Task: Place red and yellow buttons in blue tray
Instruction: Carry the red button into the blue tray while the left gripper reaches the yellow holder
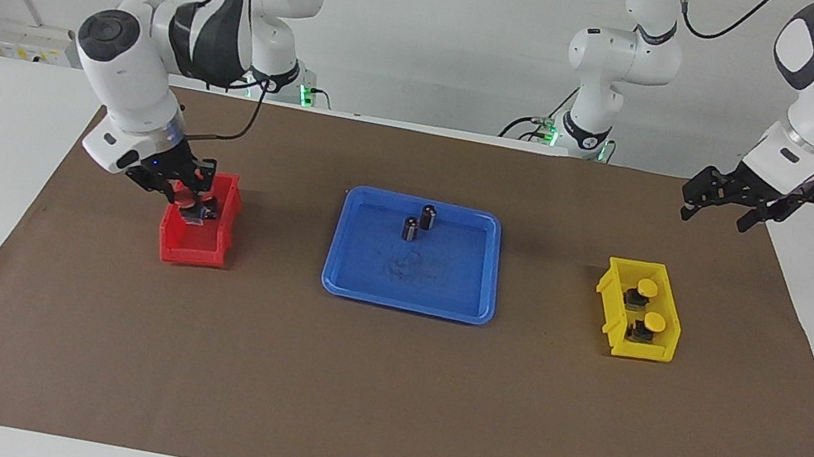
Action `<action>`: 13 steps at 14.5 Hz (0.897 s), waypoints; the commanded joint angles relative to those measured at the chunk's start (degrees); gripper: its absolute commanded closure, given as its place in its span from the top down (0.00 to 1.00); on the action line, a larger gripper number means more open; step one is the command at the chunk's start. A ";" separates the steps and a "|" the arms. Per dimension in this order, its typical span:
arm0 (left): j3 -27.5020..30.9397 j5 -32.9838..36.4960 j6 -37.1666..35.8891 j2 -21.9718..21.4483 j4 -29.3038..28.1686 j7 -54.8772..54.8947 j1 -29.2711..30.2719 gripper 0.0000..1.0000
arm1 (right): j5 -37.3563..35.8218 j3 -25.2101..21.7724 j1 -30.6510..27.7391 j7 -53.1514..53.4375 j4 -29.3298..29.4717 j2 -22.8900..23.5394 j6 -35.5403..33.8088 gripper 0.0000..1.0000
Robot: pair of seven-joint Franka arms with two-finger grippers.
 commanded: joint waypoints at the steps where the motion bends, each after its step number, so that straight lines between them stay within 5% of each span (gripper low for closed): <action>1: 0.55 0.46 1.30 -1.19 -1.36 0.18 -0.17 1.00 | 0.84 0.32 5.63 8.23 15.17 7.77 -7.94 0.18; 6: 0.91 0.46 13.49 -1.72 -9.08 0.53 1.50 1.00 | 4.61 0.76 21.19 37.69 17.51 12.18 1.33 0.14; 13: 0.73 0.46 28.01 6.97 -13.40 0.10 1.86 0.92 | 4.36 0.76 30.01 46.34 10.65 16.49 13.13 0.20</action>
